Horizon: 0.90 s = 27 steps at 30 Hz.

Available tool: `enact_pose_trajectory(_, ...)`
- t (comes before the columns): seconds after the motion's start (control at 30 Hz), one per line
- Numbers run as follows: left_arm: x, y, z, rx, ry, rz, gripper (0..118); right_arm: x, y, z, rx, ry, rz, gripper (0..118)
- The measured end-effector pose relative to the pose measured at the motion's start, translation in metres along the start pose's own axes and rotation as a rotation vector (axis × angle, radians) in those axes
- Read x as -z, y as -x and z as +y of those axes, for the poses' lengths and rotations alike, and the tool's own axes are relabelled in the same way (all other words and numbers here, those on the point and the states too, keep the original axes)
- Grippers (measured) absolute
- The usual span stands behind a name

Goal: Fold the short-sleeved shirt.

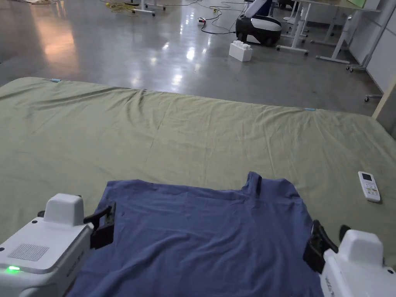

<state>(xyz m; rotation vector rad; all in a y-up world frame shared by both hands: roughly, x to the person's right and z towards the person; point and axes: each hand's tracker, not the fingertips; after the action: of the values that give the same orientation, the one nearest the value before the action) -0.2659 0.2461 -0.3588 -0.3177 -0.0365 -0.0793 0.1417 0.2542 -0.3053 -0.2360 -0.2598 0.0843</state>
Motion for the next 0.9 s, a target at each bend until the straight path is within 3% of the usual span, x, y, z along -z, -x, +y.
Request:
enact_pose_trajectory(0.07, -0.003, -0.01, 0.009, 0.015, -0.074, 0.002, 52, -0.001, 0.008, 0.008, 0.008, -0.066, 0.012, 30)
enact_pose_trajectory(0.13, -0.005, -0.016, 0.017, -0.001, -0.132, 0.019, 22, 0.001, 0.014, 0.009, 0.061, -0.093, 0.035, 18)
enact_pose_trajectory(0.2, -0.009, -0.022, 0.023, -0.004, -0.17, 0.057, 9, -0.002, 0.02, 0.014, 0.027, -0.143, 0.022, 3)
enact_pose_trajectory(0.23, -0.01, -0.023, 0.024, -0.014, -0.178, 0.047, 6, -0.004, 0.022, 0.016, 0.003, -0.188, 0.013, 3)
enact_pose_trajectory(0.3, -0.012, -0.021, 0.028, -0.061, -0.198, 0.034, 2, -0.005, 0.022, 0.017, 0.035, -0.191, 0.034, 1)
enact_pose_trajectory(0.57, -0.024, 0.005, 0.021, -0.07, -0.114, 0.009, 1, -0.003, 0.026, 0.022, -0.001, -0.214, 0.036, 0)
enact_pose_trajectory(0.9, -0.036, 0.076, -0.052, -0.099, 0.443, -0.065, 1, 0.008, 0.032, 0.005, -0.027, -0.131, 0.072, 0)
